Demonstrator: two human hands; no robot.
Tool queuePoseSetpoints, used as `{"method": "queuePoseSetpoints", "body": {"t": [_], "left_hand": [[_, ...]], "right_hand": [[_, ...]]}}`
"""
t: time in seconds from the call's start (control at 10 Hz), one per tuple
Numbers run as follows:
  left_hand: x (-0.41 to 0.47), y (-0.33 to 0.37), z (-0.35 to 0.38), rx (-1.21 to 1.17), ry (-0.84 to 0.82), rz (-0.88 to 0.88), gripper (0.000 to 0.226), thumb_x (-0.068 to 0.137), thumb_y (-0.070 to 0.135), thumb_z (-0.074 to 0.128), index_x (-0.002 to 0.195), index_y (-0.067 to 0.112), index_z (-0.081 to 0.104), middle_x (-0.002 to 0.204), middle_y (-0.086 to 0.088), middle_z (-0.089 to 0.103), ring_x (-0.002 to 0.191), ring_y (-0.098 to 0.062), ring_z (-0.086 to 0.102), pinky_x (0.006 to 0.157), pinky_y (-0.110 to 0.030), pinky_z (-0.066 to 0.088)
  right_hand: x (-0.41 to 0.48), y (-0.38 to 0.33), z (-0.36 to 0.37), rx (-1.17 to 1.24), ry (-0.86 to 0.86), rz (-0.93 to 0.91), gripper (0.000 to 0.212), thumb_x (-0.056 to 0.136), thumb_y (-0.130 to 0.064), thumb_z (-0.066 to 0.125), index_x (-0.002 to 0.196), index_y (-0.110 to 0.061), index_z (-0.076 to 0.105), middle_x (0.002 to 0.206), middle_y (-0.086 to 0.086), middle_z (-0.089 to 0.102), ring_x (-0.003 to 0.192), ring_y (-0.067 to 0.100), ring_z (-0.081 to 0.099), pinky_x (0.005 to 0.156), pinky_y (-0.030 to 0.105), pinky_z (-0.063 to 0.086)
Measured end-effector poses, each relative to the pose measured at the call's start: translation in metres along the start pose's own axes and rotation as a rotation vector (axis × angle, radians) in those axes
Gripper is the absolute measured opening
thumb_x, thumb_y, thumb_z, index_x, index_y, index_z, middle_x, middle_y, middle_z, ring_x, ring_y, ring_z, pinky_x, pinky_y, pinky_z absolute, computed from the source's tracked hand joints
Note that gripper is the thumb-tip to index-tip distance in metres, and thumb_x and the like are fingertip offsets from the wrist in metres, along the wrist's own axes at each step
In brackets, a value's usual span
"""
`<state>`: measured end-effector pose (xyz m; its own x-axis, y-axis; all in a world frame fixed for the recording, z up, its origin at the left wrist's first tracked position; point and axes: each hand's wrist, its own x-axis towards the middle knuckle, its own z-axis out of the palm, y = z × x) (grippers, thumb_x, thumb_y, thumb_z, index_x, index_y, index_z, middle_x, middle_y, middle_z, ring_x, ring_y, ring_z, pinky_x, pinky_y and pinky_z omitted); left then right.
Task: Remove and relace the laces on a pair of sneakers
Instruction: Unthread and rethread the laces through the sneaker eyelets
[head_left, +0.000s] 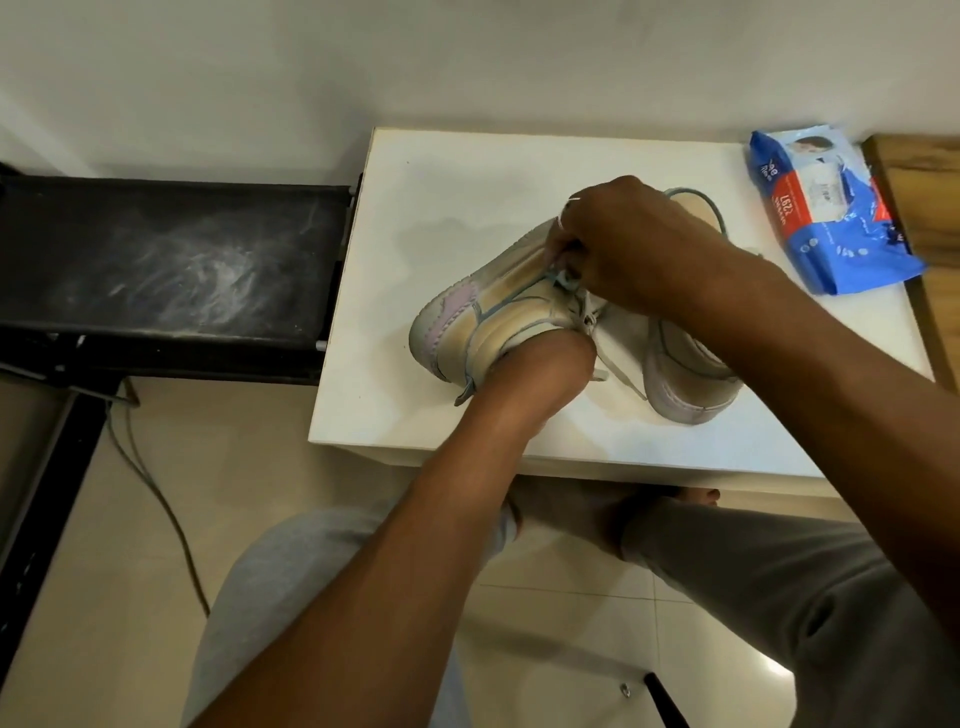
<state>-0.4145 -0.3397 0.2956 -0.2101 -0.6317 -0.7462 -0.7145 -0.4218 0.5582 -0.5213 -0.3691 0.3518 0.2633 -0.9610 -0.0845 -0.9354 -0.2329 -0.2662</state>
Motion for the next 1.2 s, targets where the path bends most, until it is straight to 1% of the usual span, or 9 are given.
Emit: {"method": "queuePoseSetpoints", "body": {"t": [0.1,0.2,0.3,0.4,0.5,0.8,0.9,1.1,1.2], "left_hand": [[-0.018,-0.005,-0.003,-0.538,0.126,-0.024,0.038,0.102,0.016,0.04,0.131,-0.007,0.051,0.135,-0.023,0.052,0.123,-0.037,0.051,0.104,-0.045,0.043],[-0.016,-0.007,-0.005,-0.613,0.112,0.025,0.029,0.096,0.02,0.05,0.117,0.002,0.061,0.115,-0.015,0.062,0.099,-0.028,0.059,0.091,-0.041,0.051],[-0.014,-0.003,-0.005,-0.732,0.13,-0.055,0.012,0.091,0.018,0.059,0.088,0.011,0.068,0.098,-0.009,0.073,0.095,-0.03,0.07,0.07,-0.034,0.052],[-0.012,-0.004,-0.004,-0.788,0.128,-0.039,0.014,0.09,0.013,0.06,0.078,0.014,0.068,0.081,-0.004,0.071,0.082,-0.022,0.068,0.067,-0.031,0.051],[-0.011,-0.005,-0.005,-0.829,0.13,-0.003,0.021,0.09,0.011,0.061,0.071,0.015,0.066,0.068,0.001,0.067,0.072,-0.018,0.063,0.066,-0.03,0.049],[-0.02,0.001,-0.008,-0.959,0.13,0.015,0.018,0.09,0.005,0.062,0.077,0.016,0.067,0.069,0.003,0.067,0.066,-0.015,0.063,0.055,-0.027,0.049],[-0.019,0.0,-0.006,-0.953,0.147,0.036,0.022,0.089,0.005,0.063,0.071,0.016,0.067,0.06,0.005,0.066,0.065,-0.016,0.062,0.056,-0.028,0.046],[-0.02,0.001,-0.004,-1.008,0.157,0.043,0.018,0.089,0.003,0.062,0.077,0.015,0.069,0.075,-0.002,0.069,0.08,-0.025,0.066,0.069,-0.038,0.057],[-0.023,0.003,-0.009,-1.097,0.164,0.045,0.021,0.091,0.002,0.059,0.079,0.017,0.067,0.077,-0.001,0.068,0.07,-0.017,0.065,0.056,-0.028,0.052]], "right_hand": [[-0.002,0.01,-0.008,0.102,0.09,0.043,0.019,0.091,-0.012,0.063,0.1,-0.023,0.076,0.09,-0.008,0.064,0.082,0.008,0.052,0.075,0.026,0.044],[-0.005,0.02,-0.011,0.194,0.189,0.09,0.017,0.092,-0.017,0.065,0.105,-0.022,0.075,0.092,-0.012,0.061,0.08,0.002,0.05,0.067,0.007,0.036],[-0.007,0.018,-0.004,0.183,0.097,0.042,0.024,0.09,-0.02,0.067,0.113,-0.023,0.074,0.104,-0.004,0.071,0.086,0.003,0.059,0.076,0.008,0.039],[-0.001,0.015,0.003,0.112,0.118,0.025,0.026,0.087,-0.018,0.063,0.108,-0.024,0.076,0.105,0.0,0.073,0.093,0.018,0.065,0.082,0.029,0.051],[0.001,0.022,0.002,0.045,0.178,0.16,0.029,0.086,-0.013,0.059,0.108,-0.023,0.076,0.105,0.004,0.072,0.093,0.025,0.065,0.077,0.034,0.053],[0.005,0.038,0.006,-0.009,0.236,0.37,0.022,0.084,-0.01,0.064,0.103,-0.012,0.073,0.097,0.012,0.069,0.086,0.03,0.065,0.08,0.045,0.057],[0.006,0.04,0.007,-0.014,0.269,0.41,0.017,0.082,-0.013,0.066,0.099,-0.011,0.072,0.092,0.011,0.068,0.079,0.029,0.064,0.076,0.045,0.058],[0.007,0.04,0.004,-0.002,0.192,0.491,0.016,0.079,-0.015,0.072,0.093,-0.007,0.07,0.086,0.011,0.067,0.076,0.03,0.065,0.077,0.047,0.059],[0.006,0.04,0.004,0.028,0.155,0.498,0.018,0.078,-0.019,0.074,0.093,-0.009,0.07,0.086,0.009,0.067,0.075,0.029,0.066,0.077,0.046,0.059]]}}
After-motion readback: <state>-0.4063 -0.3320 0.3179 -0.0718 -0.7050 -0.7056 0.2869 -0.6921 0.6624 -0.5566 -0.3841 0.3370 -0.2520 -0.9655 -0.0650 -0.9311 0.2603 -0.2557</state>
